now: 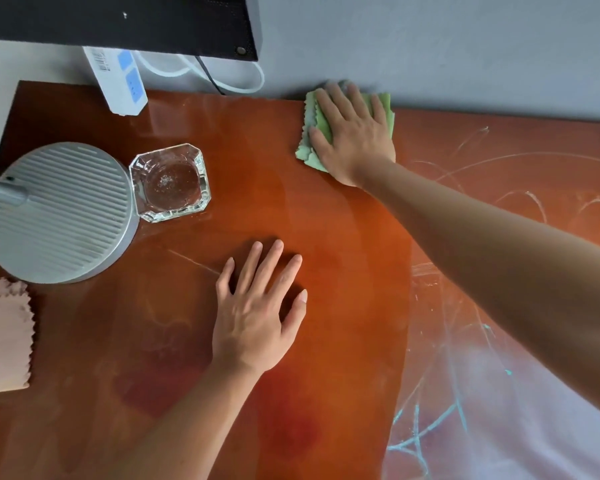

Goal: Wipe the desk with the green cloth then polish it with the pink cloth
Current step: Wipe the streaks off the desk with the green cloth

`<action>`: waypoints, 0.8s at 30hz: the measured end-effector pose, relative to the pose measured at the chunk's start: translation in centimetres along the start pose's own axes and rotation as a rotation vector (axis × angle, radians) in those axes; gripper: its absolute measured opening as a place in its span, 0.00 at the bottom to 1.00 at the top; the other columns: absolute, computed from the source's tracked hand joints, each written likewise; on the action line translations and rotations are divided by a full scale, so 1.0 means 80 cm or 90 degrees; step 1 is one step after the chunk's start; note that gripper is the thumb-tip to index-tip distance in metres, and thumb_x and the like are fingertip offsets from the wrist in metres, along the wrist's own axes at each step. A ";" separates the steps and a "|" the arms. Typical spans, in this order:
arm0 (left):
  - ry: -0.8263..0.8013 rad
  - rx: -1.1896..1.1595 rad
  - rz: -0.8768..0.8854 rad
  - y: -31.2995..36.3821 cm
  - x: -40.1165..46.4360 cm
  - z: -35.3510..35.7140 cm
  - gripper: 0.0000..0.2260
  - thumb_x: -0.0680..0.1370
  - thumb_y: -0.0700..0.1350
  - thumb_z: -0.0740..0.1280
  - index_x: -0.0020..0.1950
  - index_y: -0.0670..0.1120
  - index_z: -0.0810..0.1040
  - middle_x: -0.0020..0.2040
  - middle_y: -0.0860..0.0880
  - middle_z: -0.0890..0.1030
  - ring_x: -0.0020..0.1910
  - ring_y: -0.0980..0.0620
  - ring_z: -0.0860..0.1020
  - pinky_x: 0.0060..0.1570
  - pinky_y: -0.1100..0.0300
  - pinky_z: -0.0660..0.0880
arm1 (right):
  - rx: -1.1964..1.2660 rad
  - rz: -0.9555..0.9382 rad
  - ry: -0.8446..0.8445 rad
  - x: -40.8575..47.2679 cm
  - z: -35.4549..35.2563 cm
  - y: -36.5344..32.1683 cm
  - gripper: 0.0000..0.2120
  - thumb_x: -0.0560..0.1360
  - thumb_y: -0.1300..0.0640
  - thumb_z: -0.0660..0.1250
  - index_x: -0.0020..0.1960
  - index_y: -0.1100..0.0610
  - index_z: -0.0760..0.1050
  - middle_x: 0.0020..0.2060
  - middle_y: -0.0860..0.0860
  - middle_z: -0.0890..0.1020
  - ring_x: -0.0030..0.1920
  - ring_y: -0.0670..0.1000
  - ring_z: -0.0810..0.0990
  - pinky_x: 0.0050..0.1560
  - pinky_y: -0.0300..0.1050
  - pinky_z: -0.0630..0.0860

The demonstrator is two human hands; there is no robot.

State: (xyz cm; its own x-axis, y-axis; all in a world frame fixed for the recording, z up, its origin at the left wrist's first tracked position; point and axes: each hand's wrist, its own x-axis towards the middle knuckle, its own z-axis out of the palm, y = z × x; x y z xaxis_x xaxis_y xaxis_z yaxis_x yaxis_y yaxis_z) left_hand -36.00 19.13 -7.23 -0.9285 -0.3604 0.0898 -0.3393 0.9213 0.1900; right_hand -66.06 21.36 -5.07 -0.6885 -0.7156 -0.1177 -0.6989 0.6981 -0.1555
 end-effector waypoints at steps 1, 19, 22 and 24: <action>-0.004 0.003 0.000 0.000 0.000 0.000 0.22 0.83 0.58 0.59 0.75 0.54 0.71 0.79 0.49 0.66 0.79 0.44 0.64 0.75 0.39 0.57 | -0.001 -0.007 -0.005 -0.004 0.000 0.003 0.34 0.81 0.36 0.41 0.83 0.49 0.48 0.83 0.49 0.51 0.82 0.54 0.46 0.80 0.60 0.41; -0.053 0.008 -0.024 0.006 0.003 -0.010 0.24 0.83 0.58 0.55 0.77 0.53 0.70 0.80 0.48 0.65 0.80 0.44 0.61 0.76 0.39 0.55 | 0.010 0.080 0.009 -0.228 0.028 0.024 0.33 0.83 0.36 0.41 0.83 0.49 0.48 0.83 0.49 0.50 0.82 0.53 0.43 0.81 0.59 0.43; -0.045 -0.001 -0.021 0.005 0.002 -0.010 0.24 0.83 0.58 0.55 0.76 0.52 0.71 0.79 0.47 0.65 0.80 0.44 0.61 0.76 0.38 0.55 | -0.006 0.071 -0.005 -0.242 0.032 0.025 0.33 0.82 0.36 0.42 0.83 0.49 0.48 0.83 0.49 0.50 0.82 0.53 0.43 0.81 0.60 0.44; -0.040 -0.001 -0.018 0.004 0.003 -0.010 0.23 0.83 0.58 0.55 0.76 0.52 0.71 0.79 0.47 0.66 0.80 0.43 0.61 0.76 0.38 0.55 | -0.010 0.068 -0.007 -0.236 0.032 0.029 0.33 0.82 0.36 0.42 0.83 0.49 0.48 0.83 0.48 0.50 0.82 0.53 0.43 0.81 0.59 0.43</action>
State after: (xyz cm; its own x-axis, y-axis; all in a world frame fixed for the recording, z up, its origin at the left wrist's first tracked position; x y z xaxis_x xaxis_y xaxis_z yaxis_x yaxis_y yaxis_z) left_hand -36.19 19.23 -6.41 -0.9264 -0.3758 0.0222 -0.3648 0.9107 0.1938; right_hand -54.19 36.39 -5.71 -0.7567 -0.6379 -0.1435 -0.6253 0.7701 -0.1262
